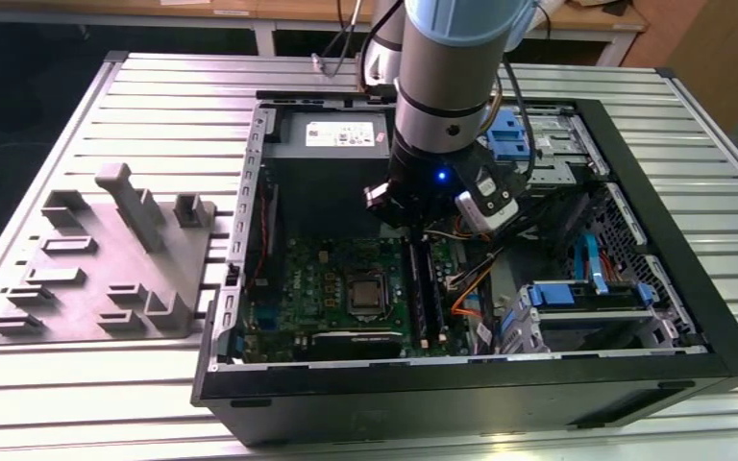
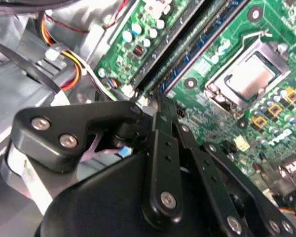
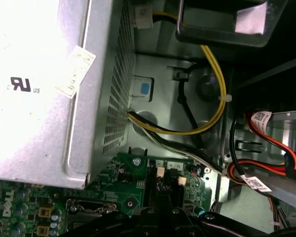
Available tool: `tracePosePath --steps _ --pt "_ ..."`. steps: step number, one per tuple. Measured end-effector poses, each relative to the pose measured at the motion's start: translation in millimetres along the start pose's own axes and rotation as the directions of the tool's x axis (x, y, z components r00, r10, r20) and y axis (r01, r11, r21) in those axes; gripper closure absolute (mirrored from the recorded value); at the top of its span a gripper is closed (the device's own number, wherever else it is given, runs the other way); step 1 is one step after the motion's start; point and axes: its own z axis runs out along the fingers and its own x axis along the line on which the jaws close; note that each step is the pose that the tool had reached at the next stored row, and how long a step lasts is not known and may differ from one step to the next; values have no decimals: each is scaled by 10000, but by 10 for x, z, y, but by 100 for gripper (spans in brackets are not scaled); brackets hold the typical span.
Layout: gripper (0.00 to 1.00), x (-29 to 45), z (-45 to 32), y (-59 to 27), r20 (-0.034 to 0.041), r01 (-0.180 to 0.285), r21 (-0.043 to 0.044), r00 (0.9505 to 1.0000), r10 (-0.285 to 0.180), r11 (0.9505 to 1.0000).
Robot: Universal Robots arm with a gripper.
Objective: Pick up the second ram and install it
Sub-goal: 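Press down the second ram until it locks into place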
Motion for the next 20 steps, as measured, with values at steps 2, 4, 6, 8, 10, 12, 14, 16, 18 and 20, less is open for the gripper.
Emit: tracePosePath --steps 2,4,6,8,10,12,14,16,18,20 --pt "90 0 0 0 0 0 0 10000 0 10000" --pt "90 0 0 0 0 -1 0 10000 1 10000" --pt "90 0 1 0 1 0 0 10000 0 10000" --pt "90 0 1 0 1 0 -1 10000 0 10000" --pt "90 -1 5 14 2 -3 -2 10000 3 10000" --pt "90 -1 7 16 2 -37 0 10000 37 10000" --pt "90 -2 8 16 4 -102 4 9999 102 9999" --pt "90 -1 11 16 11 -234 8 9997 234 9997" --pt "90 -1 11 16 12 -266 9 9996 266 9996" --pt "90 -2 12 16 13 -267 9 9996 267 9996"
